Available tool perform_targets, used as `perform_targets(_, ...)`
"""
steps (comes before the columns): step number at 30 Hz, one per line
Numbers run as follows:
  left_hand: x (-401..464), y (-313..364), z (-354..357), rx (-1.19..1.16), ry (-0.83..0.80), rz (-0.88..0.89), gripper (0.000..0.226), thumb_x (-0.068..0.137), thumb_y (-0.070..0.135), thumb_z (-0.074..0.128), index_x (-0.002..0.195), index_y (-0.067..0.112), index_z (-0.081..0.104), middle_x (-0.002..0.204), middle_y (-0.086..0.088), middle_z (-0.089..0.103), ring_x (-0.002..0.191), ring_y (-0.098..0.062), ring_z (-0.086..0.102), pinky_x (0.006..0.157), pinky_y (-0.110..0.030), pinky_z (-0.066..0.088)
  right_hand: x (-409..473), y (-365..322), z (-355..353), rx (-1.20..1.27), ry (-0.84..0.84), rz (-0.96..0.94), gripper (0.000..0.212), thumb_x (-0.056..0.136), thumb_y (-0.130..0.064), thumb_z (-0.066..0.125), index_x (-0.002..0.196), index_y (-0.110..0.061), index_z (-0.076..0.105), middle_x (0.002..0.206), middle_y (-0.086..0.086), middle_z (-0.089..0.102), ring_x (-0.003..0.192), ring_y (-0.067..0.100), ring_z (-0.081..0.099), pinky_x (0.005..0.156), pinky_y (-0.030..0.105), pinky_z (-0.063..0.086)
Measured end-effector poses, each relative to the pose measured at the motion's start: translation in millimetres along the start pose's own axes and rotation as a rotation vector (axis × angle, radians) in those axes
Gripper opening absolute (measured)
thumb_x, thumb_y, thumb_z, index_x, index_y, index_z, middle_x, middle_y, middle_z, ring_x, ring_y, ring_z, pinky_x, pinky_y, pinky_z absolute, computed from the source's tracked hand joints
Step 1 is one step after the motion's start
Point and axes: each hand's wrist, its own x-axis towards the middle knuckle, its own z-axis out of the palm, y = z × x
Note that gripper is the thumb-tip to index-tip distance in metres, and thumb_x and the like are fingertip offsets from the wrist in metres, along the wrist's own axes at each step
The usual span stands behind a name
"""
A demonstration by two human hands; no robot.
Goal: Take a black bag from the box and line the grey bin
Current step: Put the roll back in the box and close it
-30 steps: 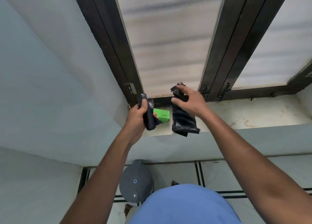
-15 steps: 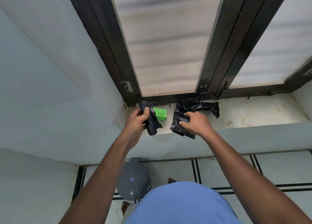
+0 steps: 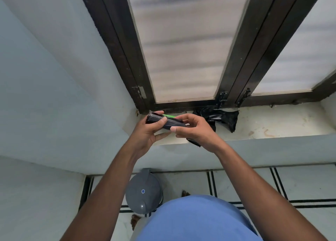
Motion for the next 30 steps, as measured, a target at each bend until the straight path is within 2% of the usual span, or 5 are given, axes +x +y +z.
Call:
perform_targets(8, -12.2, 5.0, -25.3, 0.471, 0.238, 0.199, 0.026, 0.09, 0.018, 0.089, 0.112, 0.015, 0.074, 0.121, -0.005, 0.076, 0.118, -0.026, 0.072, 0.095, -0.034, 0.063, 7.7, -15.3, -2.6, -0.089, 0.027, -0.085, 0.034, 0.083, -0.016, 0.099, 0.112, -0.017, 0.081, 0.108, 0.015, 0.084, 0.088, 0.022, 0.079, 0.083, 0.037, 0.067)
perform_targets(13, -14.6, 8.7, -25.5, 0.932, -0.005, 0.337, 0.063, 0.094, 0.034, 0.085, 0.15, 0.038, 0.056, 0.153, 0.01, 0.057, 0.136, -0.005, 0.054, 0.1, -0.018, 0.048, 14.3, -21.2, 0.3, -0.206, -0.073, -0.089, 0.034, 0.08, -0.027, 0.101, 0.11, -0.026, 0.085, 0.099, 0.016, 0.083, 0.09, 0.027, 0.081, 0.093, 0.048, 0.068)
perform_targets(16, -13.4, 9.9, -19.9, 1.03, -0.032, 0.331, 0.05, 0.099, 0.03, 0.079, 0.147, 0.032, 0.066, 0.135, 0.006, 0.072, 0.117, -0.012, 0.069, 0.093, -0.027, 0.06, 20.7, -22.5, 0.4, -0.196, -0.121, -0.093, 0.03, 0.085, -0.029, 0.097, 0.112, -0.025, 0.086, 0.108, 0.009, 0.084, 0.102, 0.031, 0.081, 0.094, 0.05, 0.068)
perform_targets(24, -35.5, -15.3, -47.9, 0.889, 0.274, 0.142, 0.027, 0.103, 0.035, 0.071, 0.128, 0.024, 0.075, 0.106, 0.004, 0.077, 0.081, -0.034, 0.075, 0.061, -0.035, 0.059, 89.0, 5.4, 10.6, -0.93, 0.069, -0.181, 0.061, 0.098, -0.047, 0.08, 0.152, -0.025, 0.062, 0.151, -0.002, 0.067, 0.139, 0.02, 0.062, 0.118, 0.044, 0.051)
perform_targets(30, -57.9, -20.9, -54.6, 0.663, 0.331, 0.094, 0.022, 0.105, 0.033, 0.072, 0.124, 0.023, 0.077, 0.102, -0.002, 0.081, 0.084, -0.026, 0.081, 0.08, -0.05, 0.066, 123.8, 22.5, 44.8, -1.37, -0.077, -0.295, 0.095, 0.095, -0.033, 0.082, 0.172, -0.036, 0.027, 0.151, 0.005, 0.059, 0.137, 0.033, 0.056, 0.107, 0.048, 0.053)
